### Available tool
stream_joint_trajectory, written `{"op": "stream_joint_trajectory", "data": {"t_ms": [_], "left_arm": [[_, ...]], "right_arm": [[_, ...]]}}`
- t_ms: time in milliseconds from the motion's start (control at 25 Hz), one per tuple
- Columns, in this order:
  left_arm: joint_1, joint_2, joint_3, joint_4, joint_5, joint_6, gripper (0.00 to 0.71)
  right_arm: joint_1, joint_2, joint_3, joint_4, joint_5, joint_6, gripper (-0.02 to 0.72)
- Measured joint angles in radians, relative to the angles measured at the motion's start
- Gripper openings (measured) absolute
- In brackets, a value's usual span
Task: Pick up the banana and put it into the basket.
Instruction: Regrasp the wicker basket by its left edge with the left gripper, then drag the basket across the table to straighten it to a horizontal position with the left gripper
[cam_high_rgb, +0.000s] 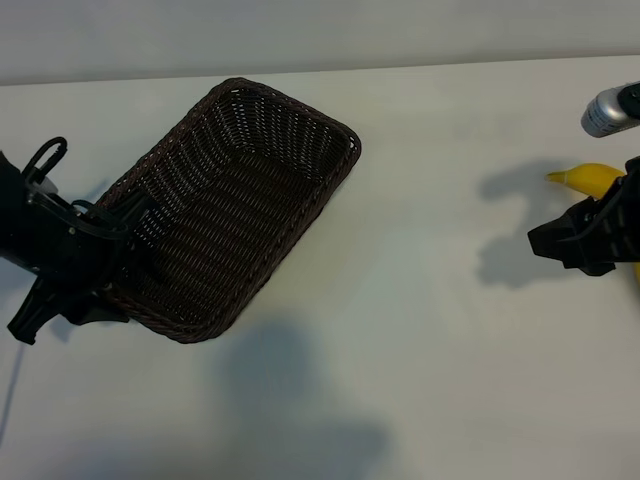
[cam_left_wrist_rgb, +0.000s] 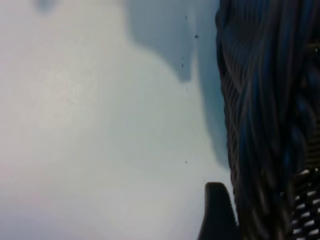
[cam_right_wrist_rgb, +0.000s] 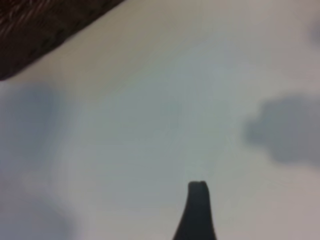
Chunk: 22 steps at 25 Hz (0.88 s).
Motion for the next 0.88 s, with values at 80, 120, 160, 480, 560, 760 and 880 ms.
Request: {"op": "stream_joint_trajectory", "data": {"t_ms": [80, 120, 160, 480, 560, 760, 880], "left_arm": [[-0.001, 0.025, 0.000, 0.000, -0.021, -0.001, 0.508], [-0.001, 0.036, 0.000, 0.000, -0.037, -0.001, 0.508], [-0.001, 0.051, 0.000, -0.001, -0.053, -0.001, 0.508], [-0.001, 0.141, -0.003, 0.000, -0.103, -0.027, 0.394], [-0.001, 0.146, -0.003, 0.003, -0.098, -0.029, 0.263], [-0.001, 0.148, -0.004, -0.018, -0.122, -0.031, 0.158], [-0.001, 0.148, -0.004, -0.019, -0.123, -0.033, 0.158]], "right_arm": [[0.000, 0.000, 0.000, 0.000, 0.000, 0.000, 0.605], [0.000, 0.000, 0.000, 0.000, 0.000, 0.000, 0.605], [0.000, 0.000, 0.000, 0.000, 0.000, 0.000, 0.605], [0.000, 0.000, 0.000, -0.002, 0.000, -0.001, 0.605], [0.000, 0.000, 0.000, -0.003, 0.001, -0.001, 0.605], [0.000, 0.000, 0.000, -0.003, 0.001, -0.001, 0.605], [0.000, 0.000, 0.000, -0.003, 0.001, -0.001, 0.605]]}}
